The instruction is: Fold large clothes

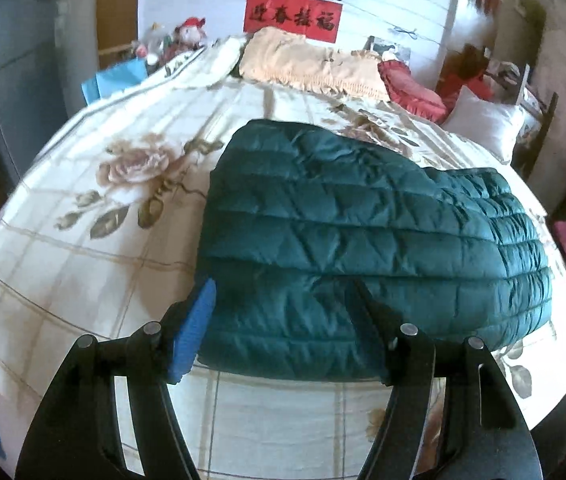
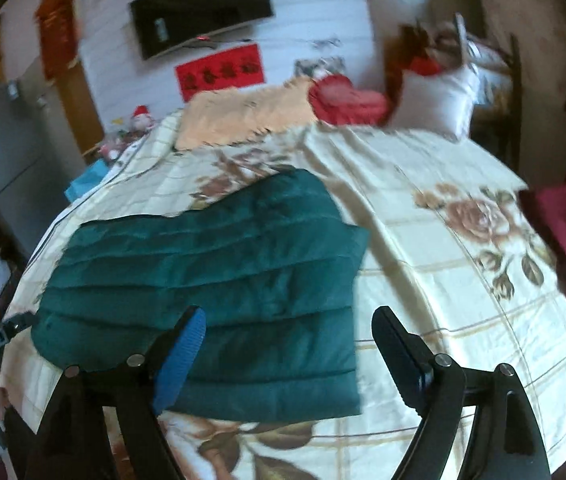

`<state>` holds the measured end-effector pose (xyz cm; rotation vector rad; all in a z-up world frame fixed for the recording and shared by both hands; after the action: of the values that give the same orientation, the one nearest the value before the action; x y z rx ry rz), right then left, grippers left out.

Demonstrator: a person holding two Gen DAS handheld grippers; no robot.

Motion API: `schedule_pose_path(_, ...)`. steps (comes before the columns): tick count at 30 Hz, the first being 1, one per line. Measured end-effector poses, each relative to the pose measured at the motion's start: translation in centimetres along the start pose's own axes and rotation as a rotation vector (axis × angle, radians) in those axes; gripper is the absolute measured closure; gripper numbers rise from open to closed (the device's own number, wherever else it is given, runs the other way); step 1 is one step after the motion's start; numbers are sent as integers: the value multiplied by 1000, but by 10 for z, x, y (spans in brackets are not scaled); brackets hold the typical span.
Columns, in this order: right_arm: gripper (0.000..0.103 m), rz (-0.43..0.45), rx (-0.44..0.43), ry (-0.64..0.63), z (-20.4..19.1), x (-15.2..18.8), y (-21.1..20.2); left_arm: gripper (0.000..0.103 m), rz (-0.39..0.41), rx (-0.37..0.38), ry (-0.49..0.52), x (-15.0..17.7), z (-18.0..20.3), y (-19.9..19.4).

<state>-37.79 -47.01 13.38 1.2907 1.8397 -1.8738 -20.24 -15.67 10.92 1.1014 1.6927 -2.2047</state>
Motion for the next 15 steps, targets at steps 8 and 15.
schedule_pose_path(8,13,46,-46,-70,-64,22,-5,36,64,-33,2,3,24,-16)
schedule_pose_path(15,11,41,-56,-88,-91,33,-1,36,73,-66,28,10,37,-18)
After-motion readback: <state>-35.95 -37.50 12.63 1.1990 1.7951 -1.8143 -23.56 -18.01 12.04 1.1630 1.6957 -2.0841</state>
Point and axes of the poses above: each gripper's, at about its wrist camera, not at the fingertips, and y roughly the way its jaws point, z to its right, x to its underside, the point moved 2 cm from there along y, roughly the way its jaws point, and after that the axes turned 6 degrees about -z, right-handed, at the moved point
